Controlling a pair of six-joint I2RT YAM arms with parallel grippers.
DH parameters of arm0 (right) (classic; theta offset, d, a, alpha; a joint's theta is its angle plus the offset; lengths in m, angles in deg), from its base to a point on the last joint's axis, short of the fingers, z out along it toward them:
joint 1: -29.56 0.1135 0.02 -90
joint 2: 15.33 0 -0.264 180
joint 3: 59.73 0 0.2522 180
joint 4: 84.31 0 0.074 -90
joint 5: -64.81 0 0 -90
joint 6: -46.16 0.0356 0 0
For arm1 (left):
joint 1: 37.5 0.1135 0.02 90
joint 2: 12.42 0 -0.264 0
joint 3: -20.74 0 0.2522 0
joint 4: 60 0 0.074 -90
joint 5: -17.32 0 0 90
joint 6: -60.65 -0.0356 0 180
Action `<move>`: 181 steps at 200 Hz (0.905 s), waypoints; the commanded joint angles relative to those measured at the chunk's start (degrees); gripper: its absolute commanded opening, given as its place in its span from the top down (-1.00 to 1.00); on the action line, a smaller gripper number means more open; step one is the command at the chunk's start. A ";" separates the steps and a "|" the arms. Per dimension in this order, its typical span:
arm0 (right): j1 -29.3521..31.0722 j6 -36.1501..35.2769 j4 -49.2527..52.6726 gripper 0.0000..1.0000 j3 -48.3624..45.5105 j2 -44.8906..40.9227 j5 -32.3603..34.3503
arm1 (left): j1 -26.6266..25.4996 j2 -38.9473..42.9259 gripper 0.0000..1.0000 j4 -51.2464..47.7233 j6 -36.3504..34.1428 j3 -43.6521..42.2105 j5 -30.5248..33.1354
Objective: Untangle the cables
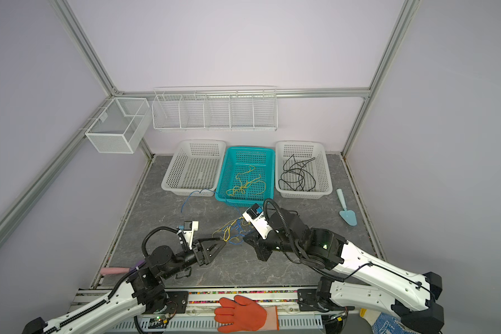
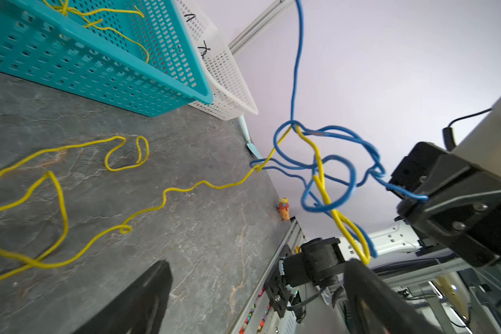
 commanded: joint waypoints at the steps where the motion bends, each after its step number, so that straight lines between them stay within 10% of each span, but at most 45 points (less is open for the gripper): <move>1: -0.28 0.19 -2.82 0.87 -1.54 -1.49 1.16 | 0.22 1.26 -0.79 4.91 3.00 -1.30 -1.52; 181: -0.33 4.26 -7.27 0.87 -3.86 -1.87 5.16 | -1.92 -5.61 -0.32 20.63 10.99 -2.53 -0.99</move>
